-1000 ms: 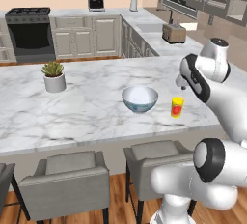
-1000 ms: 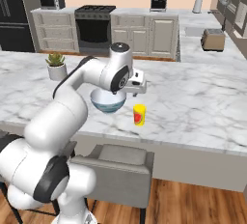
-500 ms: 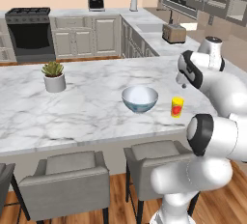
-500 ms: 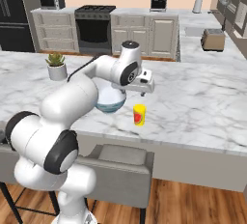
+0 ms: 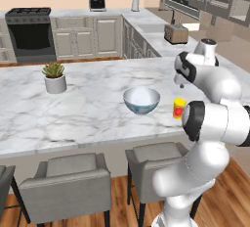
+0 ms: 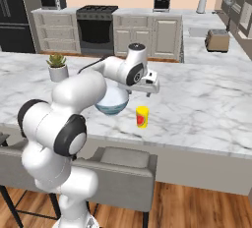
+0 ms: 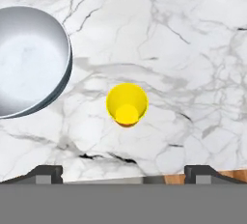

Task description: Place the cup inside the bowl on the dining table and move the bowl to any counter.

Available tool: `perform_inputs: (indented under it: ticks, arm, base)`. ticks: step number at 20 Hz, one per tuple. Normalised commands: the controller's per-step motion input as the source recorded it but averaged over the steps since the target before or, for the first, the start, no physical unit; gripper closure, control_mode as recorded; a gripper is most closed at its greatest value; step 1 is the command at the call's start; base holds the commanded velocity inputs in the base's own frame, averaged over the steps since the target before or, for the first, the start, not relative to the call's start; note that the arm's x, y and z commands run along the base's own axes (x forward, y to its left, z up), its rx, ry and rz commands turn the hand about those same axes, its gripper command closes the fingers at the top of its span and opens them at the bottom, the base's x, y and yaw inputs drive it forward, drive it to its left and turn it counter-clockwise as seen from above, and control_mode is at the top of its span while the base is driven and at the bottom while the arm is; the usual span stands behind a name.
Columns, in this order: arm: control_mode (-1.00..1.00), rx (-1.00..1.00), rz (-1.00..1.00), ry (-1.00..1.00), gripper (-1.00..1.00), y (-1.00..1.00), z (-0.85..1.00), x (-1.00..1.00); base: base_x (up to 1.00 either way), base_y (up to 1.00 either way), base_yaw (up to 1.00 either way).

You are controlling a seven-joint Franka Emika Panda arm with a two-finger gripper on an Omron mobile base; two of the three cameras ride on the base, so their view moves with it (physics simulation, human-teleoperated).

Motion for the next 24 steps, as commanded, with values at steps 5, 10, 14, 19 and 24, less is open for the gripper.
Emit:
perform_inputs:
  ticks: [5,10,14,19,24]
  arm:
    - [-1.00,0.00,-0.01,0.01,-1.00,-0.10,-0.33,0.43]
    - [-1.00,0.00,0.00,0.01,-1.00,-0.18,-0.24,0.43]
    - [-1.00,0.00,0.00,0.00,-1.00,-0.13,0.00,0.19]
    - [-1.00,0.00,0.00,0.00,-1.00,-0.09,-0.17,0.06]
    - [-1.00,0.00,0.00,0.01,-1.00,-0.08,-0.28,0.05]
  base:
    - [0.00,0.00,0.00]
    - [0.00,0.00,0.00]
    - [0.00,0.00,0.00]
    - [0.00,0.00,0.00]
    - [0.00,0.00,0.00]
